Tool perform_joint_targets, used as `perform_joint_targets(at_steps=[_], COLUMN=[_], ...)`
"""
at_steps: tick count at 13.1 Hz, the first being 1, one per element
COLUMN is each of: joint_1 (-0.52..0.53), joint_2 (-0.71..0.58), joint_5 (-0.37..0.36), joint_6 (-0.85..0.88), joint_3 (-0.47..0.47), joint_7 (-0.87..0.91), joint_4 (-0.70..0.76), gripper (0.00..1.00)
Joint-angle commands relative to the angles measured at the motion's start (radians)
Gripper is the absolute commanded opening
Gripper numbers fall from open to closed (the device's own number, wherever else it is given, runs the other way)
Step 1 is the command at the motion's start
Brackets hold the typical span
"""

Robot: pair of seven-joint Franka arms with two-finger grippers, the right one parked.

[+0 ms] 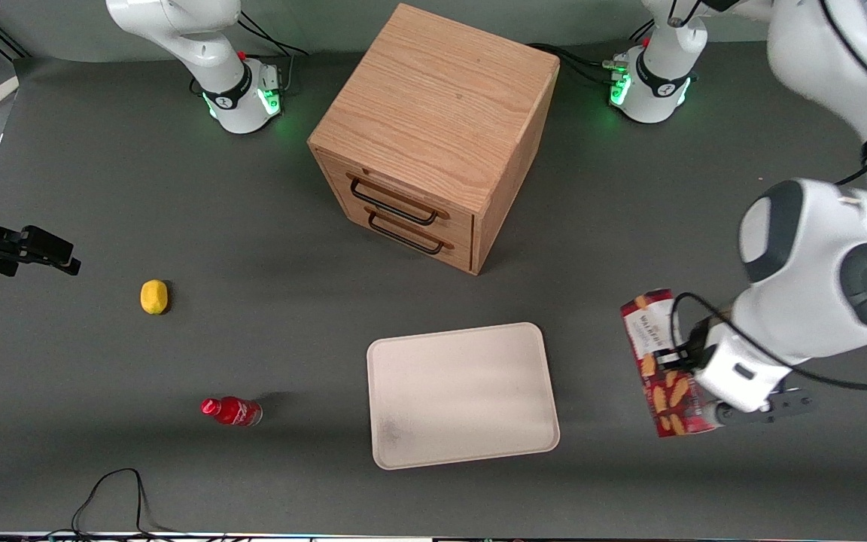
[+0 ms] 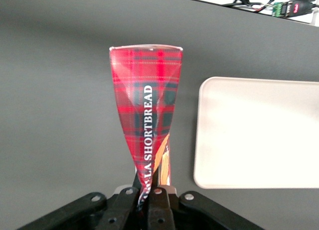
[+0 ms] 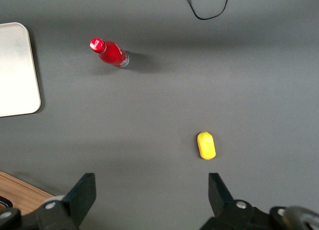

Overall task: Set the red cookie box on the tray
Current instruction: 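Lower the held box onto the white tray's rim area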

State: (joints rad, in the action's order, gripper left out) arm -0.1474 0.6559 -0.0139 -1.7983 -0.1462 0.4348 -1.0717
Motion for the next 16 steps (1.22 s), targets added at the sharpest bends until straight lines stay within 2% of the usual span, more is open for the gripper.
perform_joint_targets(at_steps=[1,8,13,16], joint_1=[-0.070,-0.162,-0.201,-0.204], joint_2=[0.099,0.258,0.318,0.321], joint_5=[-0.003,-0.003,-0.021,-0.052], joint_6=[-0.062,-0.168,-0.236,-0.320], joint_3=[0.016,0.019,0.020,0.019], joint_7=[0.085,0.205,0.228,0.228], joint_4=[0.110,0.150,0.121,0.052], gripper=[0.00,0.00,0.00,0.00])
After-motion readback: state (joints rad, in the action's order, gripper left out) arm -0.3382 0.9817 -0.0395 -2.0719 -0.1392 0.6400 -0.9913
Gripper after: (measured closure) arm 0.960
